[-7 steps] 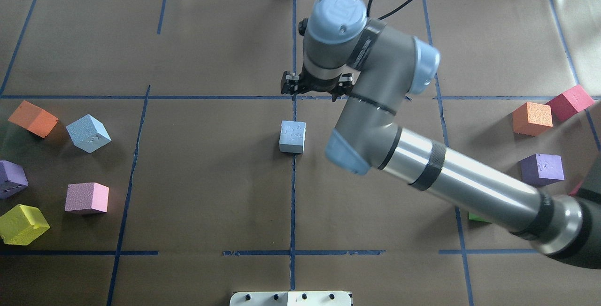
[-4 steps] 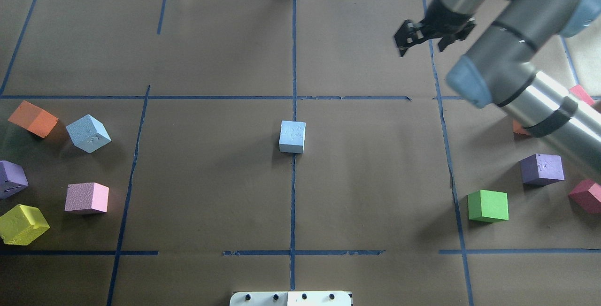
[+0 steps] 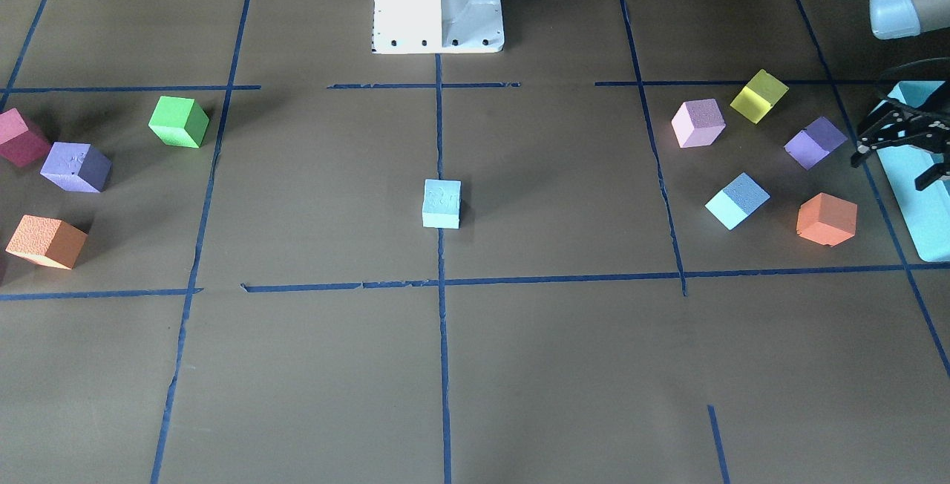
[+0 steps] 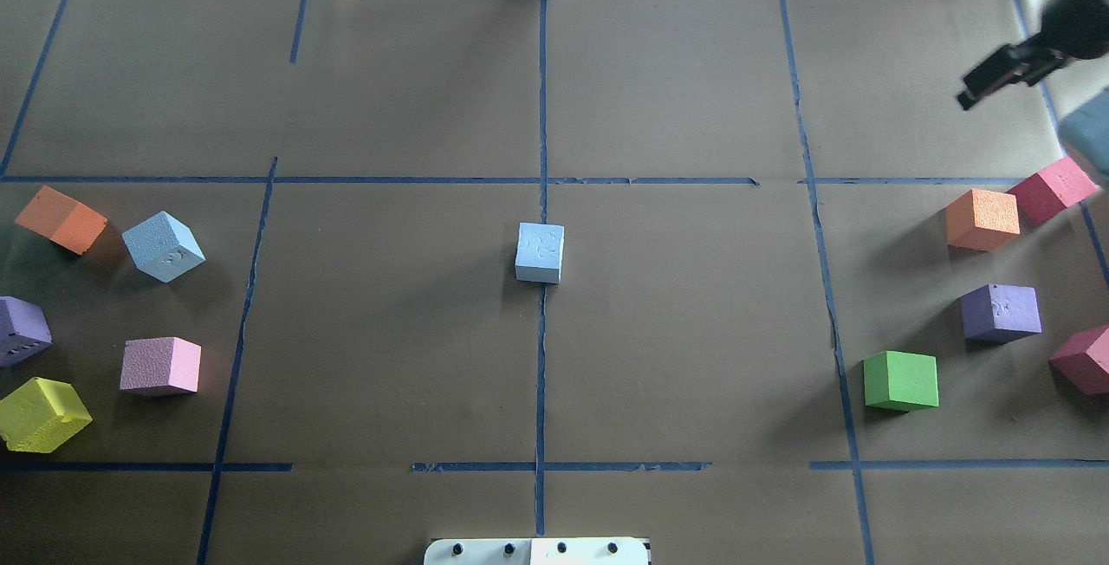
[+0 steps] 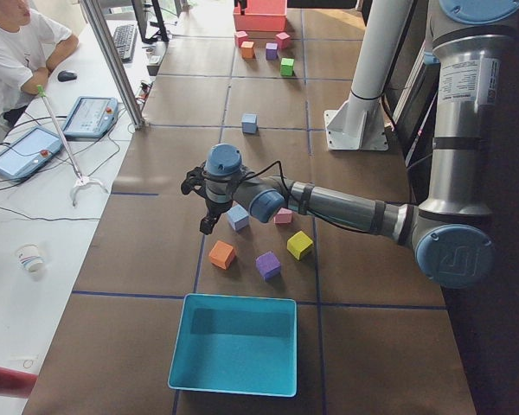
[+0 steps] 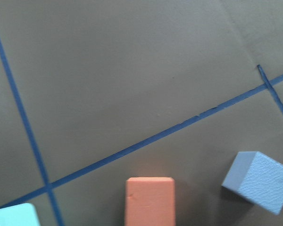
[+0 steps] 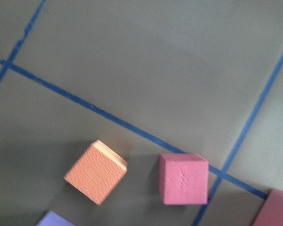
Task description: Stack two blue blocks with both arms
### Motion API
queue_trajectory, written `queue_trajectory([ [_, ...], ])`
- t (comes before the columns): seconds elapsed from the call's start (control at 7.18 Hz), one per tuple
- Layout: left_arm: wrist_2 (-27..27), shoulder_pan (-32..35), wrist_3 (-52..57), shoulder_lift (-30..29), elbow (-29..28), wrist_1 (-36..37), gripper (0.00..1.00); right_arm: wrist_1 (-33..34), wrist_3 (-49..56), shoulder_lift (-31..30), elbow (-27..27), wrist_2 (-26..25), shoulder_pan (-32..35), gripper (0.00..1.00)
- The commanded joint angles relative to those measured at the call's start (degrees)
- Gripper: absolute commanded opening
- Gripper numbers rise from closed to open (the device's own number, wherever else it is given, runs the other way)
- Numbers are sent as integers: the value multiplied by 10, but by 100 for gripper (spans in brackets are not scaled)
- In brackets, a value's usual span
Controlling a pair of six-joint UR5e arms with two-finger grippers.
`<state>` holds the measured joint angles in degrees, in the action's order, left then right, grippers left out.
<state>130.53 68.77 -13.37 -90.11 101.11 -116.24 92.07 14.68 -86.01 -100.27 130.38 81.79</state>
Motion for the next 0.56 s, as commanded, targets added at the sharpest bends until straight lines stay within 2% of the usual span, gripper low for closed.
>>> queue_trajectory([
  [0.0,-68,-128,-18,-34,-13,-30,100,0,153,-93,3,6,90,100],
  [0.14,-75,-156,-16,-50,-23,-30,100,-1,152,-146,3,36,118,100],
  [0.28,-74,-164,-4,-50,-26,-29,100,2,144,-162,0,55,147,100],
  [0.42,-70,-164,27,-46,-27,-26,100,4,139,-161,2,53,147,100],
])
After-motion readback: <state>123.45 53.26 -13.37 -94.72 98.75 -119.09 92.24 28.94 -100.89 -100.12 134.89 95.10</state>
